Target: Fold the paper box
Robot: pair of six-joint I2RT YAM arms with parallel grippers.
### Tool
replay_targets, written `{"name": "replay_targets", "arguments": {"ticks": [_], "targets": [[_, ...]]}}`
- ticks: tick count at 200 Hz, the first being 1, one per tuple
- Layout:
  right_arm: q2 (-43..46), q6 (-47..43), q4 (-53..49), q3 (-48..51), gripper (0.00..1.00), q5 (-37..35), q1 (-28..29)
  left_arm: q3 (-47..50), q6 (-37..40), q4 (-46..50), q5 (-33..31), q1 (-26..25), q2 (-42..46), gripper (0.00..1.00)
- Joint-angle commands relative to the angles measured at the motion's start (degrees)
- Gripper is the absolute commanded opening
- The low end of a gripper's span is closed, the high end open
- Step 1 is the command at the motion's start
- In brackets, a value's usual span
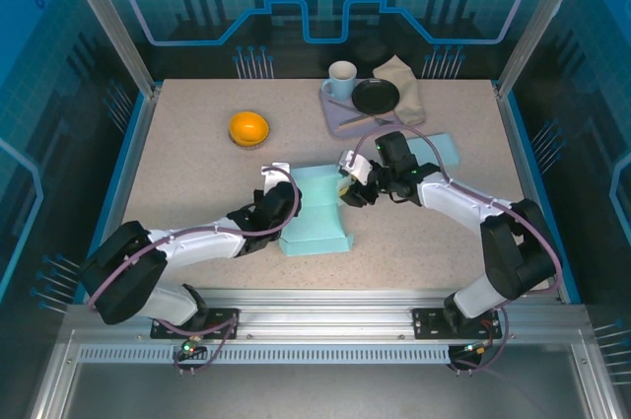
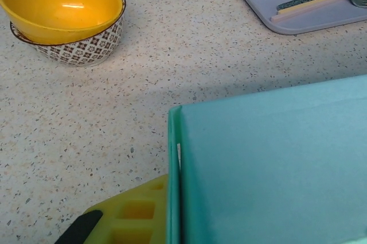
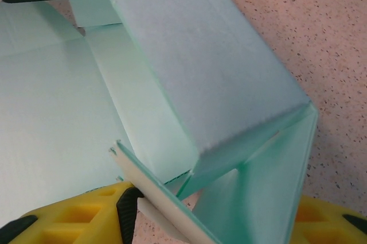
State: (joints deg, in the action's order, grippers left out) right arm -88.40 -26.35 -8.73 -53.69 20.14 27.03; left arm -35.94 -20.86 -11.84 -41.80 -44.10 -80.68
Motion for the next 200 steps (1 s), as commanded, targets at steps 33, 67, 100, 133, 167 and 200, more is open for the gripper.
{"name": "replay_targets", "arguments": {"ticks": [33, 67, 100, 133, 167, 200], "targets": [[-3.5, 10.55, 8.92, -3.4, 0.46, -10.3, 5.73, -1.76, -1.45, -2.53, 6.03, -1.17, 0.44, 0.13], [-5.16, 13.56, 11.11, -4.34, 0.44, -15.18, 9.22, -1.73, -2.64, -2.66, 6.64, -1.52, 0.53, 0.13], [-6.77, 18.6, 13.42, -5.14, 0.4, -21.29, 11.78, -1.72, -3.31, -2.79, 6.95, -1.56, 0.43, 0.13], [-7.7, 22.66, 15.77, -5.11, 0.4, -23.92, 11.93, -1.2, -3.49, -3.39, 8.02, -1.61, 1.03, 0.13], [-7.91, 26.78, 17.34, -5.46, 0.36, -27.06, 11.89, -0.36, -3.48, -3.98, 9.82, -1.61, 1.82, 0.13], [-9.89, 24.19, 16.11, -6.33, 0.37, -26.24, 11.93, -0.89, -4.27, -1.75, 8.03, -1.62, 2.31, 0.13]]}}
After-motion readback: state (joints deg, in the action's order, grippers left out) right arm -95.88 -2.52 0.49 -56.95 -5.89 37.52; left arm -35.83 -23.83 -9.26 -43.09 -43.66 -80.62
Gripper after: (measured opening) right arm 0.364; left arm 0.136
